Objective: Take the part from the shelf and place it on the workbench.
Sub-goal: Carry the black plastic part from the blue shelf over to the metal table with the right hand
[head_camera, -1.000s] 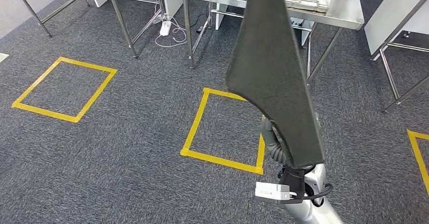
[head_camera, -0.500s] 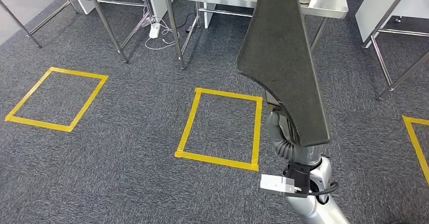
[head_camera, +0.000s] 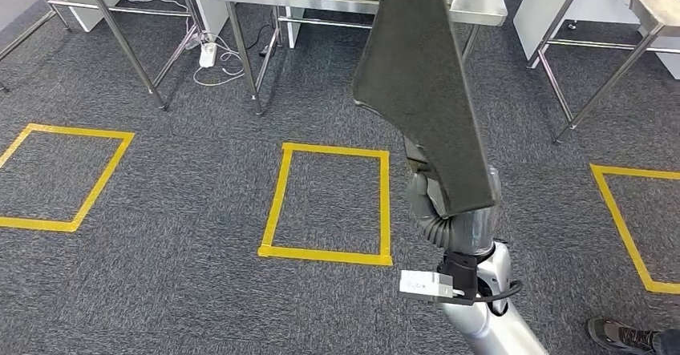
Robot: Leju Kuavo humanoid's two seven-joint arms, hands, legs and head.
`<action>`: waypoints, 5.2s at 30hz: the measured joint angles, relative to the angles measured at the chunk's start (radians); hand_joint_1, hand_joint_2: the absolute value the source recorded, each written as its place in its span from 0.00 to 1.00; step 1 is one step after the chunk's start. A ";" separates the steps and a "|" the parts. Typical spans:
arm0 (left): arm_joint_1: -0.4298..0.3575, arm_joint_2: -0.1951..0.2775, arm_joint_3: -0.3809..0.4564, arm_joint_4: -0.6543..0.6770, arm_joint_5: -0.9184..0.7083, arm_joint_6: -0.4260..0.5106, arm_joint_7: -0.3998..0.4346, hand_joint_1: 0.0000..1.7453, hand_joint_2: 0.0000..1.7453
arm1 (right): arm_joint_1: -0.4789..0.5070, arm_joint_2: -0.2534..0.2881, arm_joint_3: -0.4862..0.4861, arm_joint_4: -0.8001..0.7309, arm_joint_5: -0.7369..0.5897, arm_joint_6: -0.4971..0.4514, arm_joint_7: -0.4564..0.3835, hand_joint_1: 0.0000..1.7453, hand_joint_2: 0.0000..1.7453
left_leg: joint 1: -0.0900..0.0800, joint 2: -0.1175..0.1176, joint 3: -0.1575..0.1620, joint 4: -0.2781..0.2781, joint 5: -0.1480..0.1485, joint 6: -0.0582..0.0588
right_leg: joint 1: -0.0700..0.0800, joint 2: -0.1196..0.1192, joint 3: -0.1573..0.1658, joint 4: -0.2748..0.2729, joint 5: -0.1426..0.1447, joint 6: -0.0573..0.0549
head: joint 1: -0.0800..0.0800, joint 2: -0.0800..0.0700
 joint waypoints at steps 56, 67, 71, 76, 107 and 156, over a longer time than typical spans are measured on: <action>-0.005 0.012 -0.013 -0.004 -0.015 -0.004 0.003 0.00 1.00 | 0.012 0.007 0.002 0.015 -0.015 0.000 -0.003 0.96 1.00 | -0.021 0.024 -0.074 0.029 0.034 -0.015 | 0.005 -0.016 0.117 -0.057 -0.040 -0.028 | -0.018 0.000; 0.001 0.010 -0.013 -0.005 -0.016 -0.006 0.003 0.00 1.00 | 0.015 0.008 0.001 0.014 -0.015 -0.001 -0.003 0.96 1.00 | -0.006 0.019 0.005 0.008 -0.013 0.008 | -0.002 -0.020 -0.066 0.145 -0.061 0.004 | 0.026 0.000; 0.005 0.010 -0.014 -0.004 -0.017 -0.006 0.004 0.00 1.00 | 0.015 0.008 0.001 0.015 -0.015 -0.001 -0.003 0.96 1.00 | -0.004 0.019 0.039 0.005 -0.045 -0.016 | 0.005 -0.029 -0.017 -0.044 0.062 -0.003 | 0.039 0.000; 0.003 0.011 -0.014 -0.005 -0.017 -0.005 0.004 0.00 1.00 | 0.014 0.009 0.001 0.014 -0.014 -0.001 -0.003 0.96 1.00 | -0.007 0.023 0.016 0.077 -0.052 -0.034 | 0.004 -0.026 0.014 -0.052 0.048 -0.036 | 0.022 0.000; -0.001 0.012 -0.014 -0.007 -0.028 -0.007 0.005 0.00 1.00 | 0.025 0.015 -0.009 0.010 -0.005 -0.001 -0.005 0.96 1.00 | -0.004 0.024 0.005 0.069 -0.070 -0.040 | -0.008 -0.024 0.040 -0.058 0.027 -0.026 | 0.014 0.000; 0.000 0.012 -0.014 -0.006 -0.028 -0.016 0.001 0.00 1.00 | 0.039 0.021 -0.010 0.007 0.009 -0.001 -0.004 0.96 1.00 | -0.005 0.014 0.014 0.007 -0.027 0.008 | -0.001 -0.022 -0.046 0.193 -0.113 0.007 | 0.019 0.000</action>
